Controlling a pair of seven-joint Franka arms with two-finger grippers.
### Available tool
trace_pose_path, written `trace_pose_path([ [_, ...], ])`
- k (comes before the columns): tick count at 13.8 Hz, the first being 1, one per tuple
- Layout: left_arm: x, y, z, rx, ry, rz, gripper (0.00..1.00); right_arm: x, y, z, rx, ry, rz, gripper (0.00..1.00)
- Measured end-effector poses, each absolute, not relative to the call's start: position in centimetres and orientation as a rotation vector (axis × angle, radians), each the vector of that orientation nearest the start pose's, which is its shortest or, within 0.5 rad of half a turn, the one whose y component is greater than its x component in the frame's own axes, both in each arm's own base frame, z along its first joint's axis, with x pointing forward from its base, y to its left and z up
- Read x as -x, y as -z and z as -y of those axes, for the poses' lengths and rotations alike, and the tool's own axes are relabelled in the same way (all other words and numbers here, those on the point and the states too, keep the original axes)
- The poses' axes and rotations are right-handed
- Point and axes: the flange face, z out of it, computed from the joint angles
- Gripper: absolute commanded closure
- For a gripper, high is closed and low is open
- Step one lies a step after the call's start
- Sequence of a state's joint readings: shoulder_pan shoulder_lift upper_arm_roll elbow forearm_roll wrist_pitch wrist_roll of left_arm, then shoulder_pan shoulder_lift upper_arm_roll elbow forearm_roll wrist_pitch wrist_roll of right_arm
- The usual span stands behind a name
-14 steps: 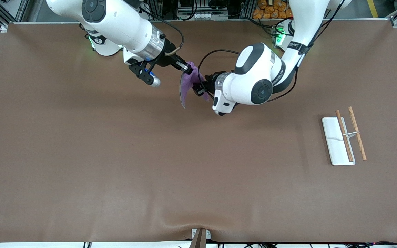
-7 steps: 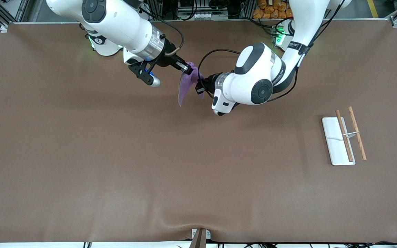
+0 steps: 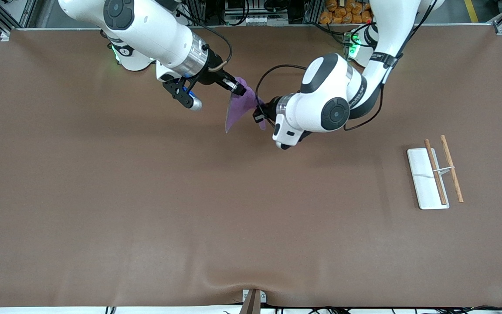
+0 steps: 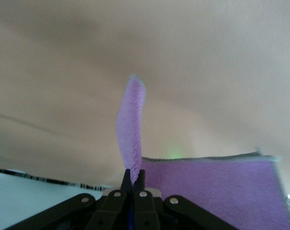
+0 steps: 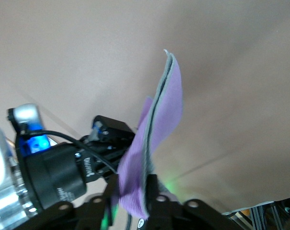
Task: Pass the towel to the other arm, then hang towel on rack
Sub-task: 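Open the right gripper and release the towel to the left gripper, then carry the towel with the left gripper while the right gripper retracts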
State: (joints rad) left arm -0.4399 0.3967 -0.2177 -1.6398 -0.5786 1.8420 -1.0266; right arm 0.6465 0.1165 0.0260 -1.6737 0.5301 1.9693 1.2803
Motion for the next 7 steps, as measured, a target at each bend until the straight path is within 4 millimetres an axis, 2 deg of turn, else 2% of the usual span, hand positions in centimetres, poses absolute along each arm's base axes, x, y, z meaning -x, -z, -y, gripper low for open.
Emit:
trace_pose_path([
  [3,-52.4,-40.7,39.1,3.100,-0.824,1.014,1.00,-46.5,-55.5,-41.0,2.478,-0.446,-1.016,0.00],
  [7,-56.0,-41.2,33.7,3.018,-0.495,1.031,1.00,-46.8,-54.8,-40.3,2.506,-0.474,-1.034,0.00],
])
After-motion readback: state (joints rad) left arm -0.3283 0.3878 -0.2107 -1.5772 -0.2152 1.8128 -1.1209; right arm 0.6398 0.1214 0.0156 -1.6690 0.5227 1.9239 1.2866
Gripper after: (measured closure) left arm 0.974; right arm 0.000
